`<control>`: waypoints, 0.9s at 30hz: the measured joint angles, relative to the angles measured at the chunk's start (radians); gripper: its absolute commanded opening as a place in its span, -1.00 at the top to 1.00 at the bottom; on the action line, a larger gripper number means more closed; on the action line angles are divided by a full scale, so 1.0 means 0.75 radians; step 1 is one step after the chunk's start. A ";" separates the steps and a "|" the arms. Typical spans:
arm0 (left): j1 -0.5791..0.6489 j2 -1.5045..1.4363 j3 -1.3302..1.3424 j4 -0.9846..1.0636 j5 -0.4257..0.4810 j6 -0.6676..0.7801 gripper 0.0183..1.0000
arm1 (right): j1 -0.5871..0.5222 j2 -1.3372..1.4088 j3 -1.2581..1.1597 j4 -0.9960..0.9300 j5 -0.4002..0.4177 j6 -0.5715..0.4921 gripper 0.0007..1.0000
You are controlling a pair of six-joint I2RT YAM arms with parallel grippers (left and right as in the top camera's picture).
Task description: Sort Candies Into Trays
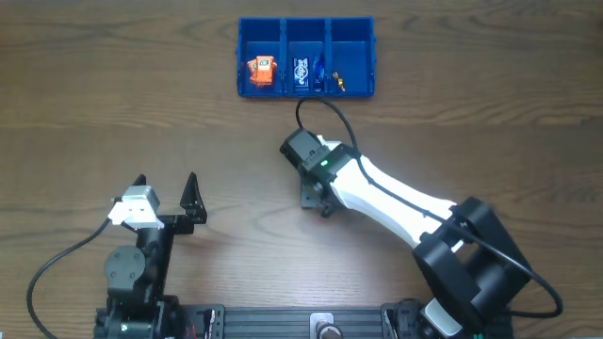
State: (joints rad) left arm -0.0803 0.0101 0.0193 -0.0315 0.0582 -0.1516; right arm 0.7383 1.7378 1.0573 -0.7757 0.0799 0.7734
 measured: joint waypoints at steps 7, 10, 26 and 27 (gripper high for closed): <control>0.000 0.000 0.000 0.001 0.000 0.000 -1.00 | 0.004 -0.002 -0.107 0.088 -0.013 0.024 -0.09; 0.000 0.000 0.000 0.001 0.000 0.000 -1.00 | 0.004 -0.001 -0.111 0.122 -0.012 0.032 -0.07; 0.000 0.000 0.000 0.001 0.000 0.000 -1.00 | -0.004 0.034 -0.111 0.181 -0.001 0.045 0.73; 0.000 0.000 0.000 0.001 0.000 0.000 -0.99 | -0.004 0.030 -0.111 0.180 0.005 0.040 0.73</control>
State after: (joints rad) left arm -0.0803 0.0101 0.0193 -0.0311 0.0582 -0.1516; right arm 0.7357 1.7599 0.9741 -0.6407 0.0837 0.8032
